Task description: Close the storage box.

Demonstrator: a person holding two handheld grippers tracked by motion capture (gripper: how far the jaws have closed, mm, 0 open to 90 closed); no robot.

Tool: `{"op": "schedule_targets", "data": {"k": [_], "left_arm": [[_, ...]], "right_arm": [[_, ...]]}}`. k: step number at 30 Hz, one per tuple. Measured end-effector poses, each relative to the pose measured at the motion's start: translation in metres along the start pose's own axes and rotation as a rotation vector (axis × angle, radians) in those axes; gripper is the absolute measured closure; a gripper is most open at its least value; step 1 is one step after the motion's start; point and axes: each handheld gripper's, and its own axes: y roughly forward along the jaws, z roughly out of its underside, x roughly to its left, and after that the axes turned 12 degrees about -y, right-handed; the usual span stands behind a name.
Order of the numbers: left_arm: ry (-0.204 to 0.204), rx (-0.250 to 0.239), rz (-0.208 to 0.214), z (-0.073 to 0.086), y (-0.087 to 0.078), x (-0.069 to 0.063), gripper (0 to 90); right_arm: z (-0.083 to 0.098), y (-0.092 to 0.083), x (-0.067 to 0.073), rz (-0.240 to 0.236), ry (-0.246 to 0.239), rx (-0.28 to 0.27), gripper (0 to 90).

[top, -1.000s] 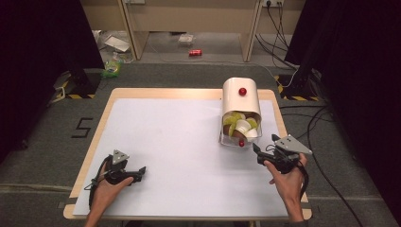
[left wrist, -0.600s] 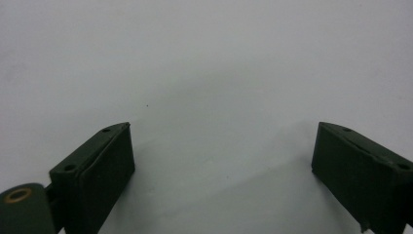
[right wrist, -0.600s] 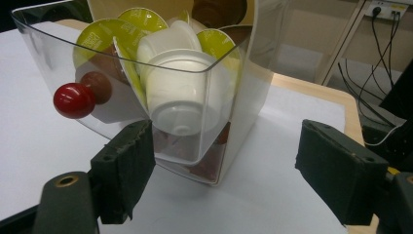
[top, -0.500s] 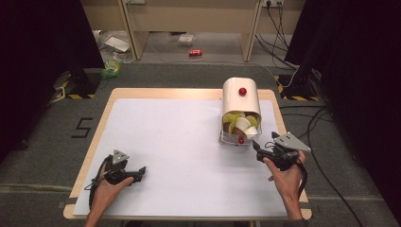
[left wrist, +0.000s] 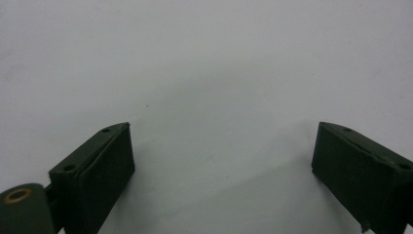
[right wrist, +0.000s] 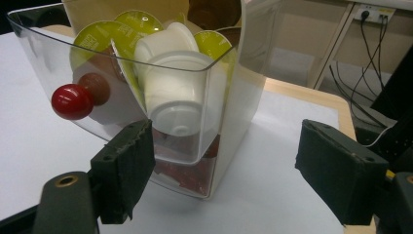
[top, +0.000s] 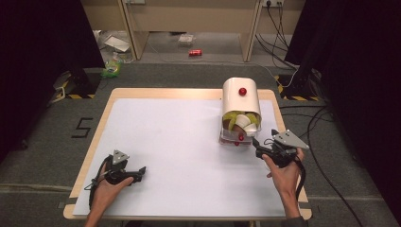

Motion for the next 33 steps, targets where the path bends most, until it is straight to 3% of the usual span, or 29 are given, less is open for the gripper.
{"op": "schedule_targets", "data": {"k": [33], "left_arm": [[-0.002, -0.001, 0.000, 0.000, 0.000, 0.000, 7.5]], "right_arm": [[-0.005, 0.021, -0.007, 0.040, 0.002, -0.011, 23.2]]}}
